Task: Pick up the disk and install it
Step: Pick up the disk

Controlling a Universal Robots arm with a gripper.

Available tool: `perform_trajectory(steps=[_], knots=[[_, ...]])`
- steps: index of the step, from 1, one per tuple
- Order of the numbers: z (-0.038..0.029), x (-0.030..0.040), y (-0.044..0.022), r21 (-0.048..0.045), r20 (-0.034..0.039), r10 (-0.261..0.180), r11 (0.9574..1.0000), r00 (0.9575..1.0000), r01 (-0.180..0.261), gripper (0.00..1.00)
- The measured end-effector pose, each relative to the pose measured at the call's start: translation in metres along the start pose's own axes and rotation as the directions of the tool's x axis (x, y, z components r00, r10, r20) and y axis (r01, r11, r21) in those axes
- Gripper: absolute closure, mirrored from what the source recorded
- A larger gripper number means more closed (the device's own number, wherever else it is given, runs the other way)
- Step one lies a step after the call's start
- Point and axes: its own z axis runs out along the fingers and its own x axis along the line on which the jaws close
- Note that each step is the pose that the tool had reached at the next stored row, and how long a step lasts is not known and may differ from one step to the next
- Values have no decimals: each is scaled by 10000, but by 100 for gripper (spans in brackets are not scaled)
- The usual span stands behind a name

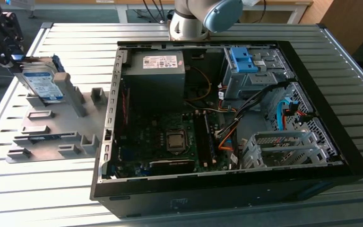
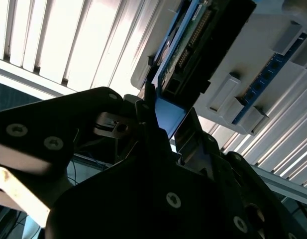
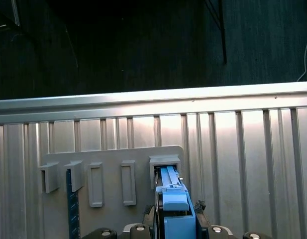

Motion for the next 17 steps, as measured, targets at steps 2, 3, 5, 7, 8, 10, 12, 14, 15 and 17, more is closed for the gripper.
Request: perform_trajectory(steps=[2,3,5,7,8,10,12,14,15,17], knots=[[1,0,0,-1,-17,-1,10000,10000,1,58],[1,0,0,0,-18,-1,10000,10000,1,58],[1,0,0,0,-18,-1,10000,10000,1,57],[1,0,0,0,-18,0,10000,10000,0,51],[2,0,0,1,-18,-1,10000,10000,1,51],[6,-3,0,2,-17,0,10000,10000,0,51],[17,-8,1,1,-18,0,10000,10000,0,51],[38,-10,1,1,-18,-1,10000,10000,1,51],[49,-10,1,-1,-19,-1,10000,10000,1,51],[73,-10,2,-3,-20,-1,10000,10000,1,51]])
